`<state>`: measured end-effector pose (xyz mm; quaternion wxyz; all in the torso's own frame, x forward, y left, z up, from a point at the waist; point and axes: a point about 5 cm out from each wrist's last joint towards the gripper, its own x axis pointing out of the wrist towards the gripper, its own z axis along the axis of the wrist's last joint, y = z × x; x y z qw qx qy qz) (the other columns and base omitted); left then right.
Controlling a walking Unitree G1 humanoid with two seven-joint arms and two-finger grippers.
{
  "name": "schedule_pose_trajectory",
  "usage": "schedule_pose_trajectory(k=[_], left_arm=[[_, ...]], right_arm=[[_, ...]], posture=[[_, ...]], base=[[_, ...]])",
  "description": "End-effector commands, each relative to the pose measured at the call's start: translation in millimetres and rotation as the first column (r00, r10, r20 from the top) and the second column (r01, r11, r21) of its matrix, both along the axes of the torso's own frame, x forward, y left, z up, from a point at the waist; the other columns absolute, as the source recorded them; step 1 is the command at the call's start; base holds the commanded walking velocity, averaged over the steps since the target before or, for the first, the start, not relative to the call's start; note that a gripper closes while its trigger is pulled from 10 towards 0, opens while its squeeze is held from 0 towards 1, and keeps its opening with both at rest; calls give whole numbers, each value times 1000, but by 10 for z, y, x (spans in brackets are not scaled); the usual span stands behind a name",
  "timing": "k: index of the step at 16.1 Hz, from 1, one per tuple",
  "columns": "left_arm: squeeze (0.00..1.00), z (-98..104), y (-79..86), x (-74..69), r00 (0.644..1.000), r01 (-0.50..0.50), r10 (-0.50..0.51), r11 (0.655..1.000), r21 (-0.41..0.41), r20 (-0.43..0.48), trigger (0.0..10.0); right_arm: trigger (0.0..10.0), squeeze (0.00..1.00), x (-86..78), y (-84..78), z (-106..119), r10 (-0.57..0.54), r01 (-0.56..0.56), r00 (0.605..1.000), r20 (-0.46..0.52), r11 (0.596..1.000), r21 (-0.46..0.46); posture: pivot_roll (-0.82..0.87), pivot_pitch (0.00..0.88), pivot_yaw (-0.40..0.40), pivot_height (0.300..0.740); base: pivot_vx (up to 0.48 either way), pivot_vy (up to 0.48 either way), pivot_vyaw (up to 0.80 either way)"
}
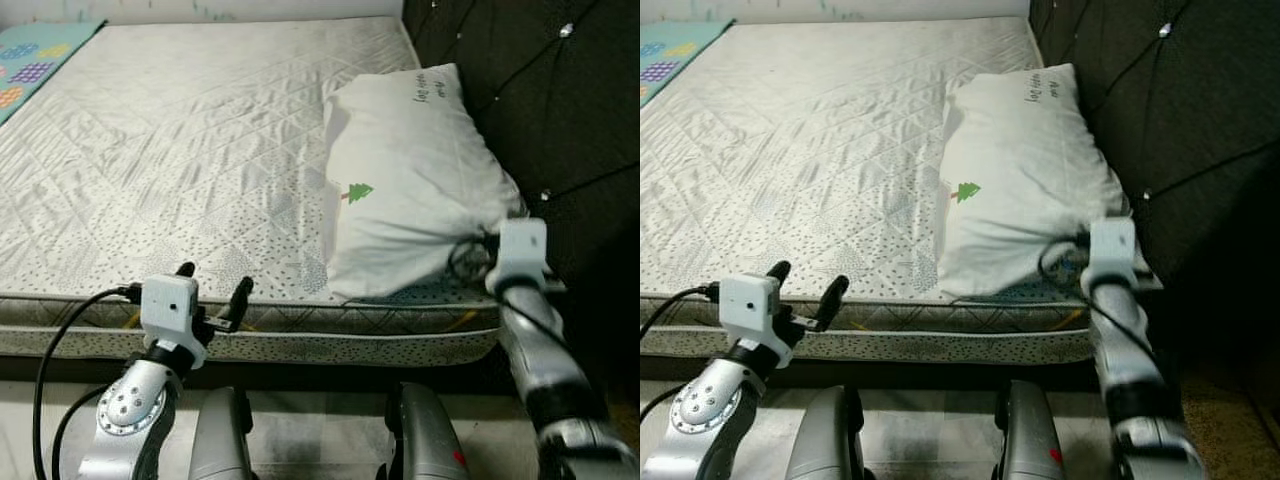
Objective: Clean up the room
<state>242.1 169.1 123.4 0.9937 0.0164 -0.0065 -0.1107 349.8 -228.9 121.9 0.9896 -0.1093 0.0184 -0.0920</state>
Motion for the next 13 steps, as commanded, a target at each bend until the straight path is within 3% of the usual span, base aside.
schedule_pose_trajectory(k=[1, 6, 10, 11, 12, 13], left_arm=[[0, -22, 46, -10, 1000, -23, 23, 1000, 15, -5, 10000], [0, -30, 40, -3, 999, -32, 32, 999, 12, 0, 10000], [0, -38, 27, 0, 999, -33, 33, 999, 5, 1, 10000], [0, -39, 18, 4, 999, -32, 32, 999, 3, 1, 10000], [0, -41, 13, 7, 1000, -31, 31, 1000, 2, 1, 10000], [0, -45, 7, 12, 1000, -28, 28, 1000, 0, 1, 10000]], right_arm=[[10000, 0, 57, 51, 70, 18, -18, 1000, 25, 1000, -3], [10000, 0, 257, 55, 330, 10, -11, 997, 80, 1000, 13], [10000, 0, 167, 105, 152, 46, -48, 997, 57, 998, 33], [10000, 0, 138, 137, 104, 67, -72, 996, 59, 994, 79], [10000, 1000, 128, 148, 93, 75, -80, 995, 65, 993, 86], [10000, 1000, 110, 203, 71, 89, -94, 994, 70, 993, 73]], posture=[[24, 62, 9, 556], [23, 58, 0, 556], [16, 56, -3, 556], [10, 56, -1, 556], [6, 54, -1, 556], [6, 54, -1, 556]], base=[[0, 0, 0], [0, 0, 0], [0, 0, 0], [0, 0, 0], [0, 0, 0], [0, 0, 0]])
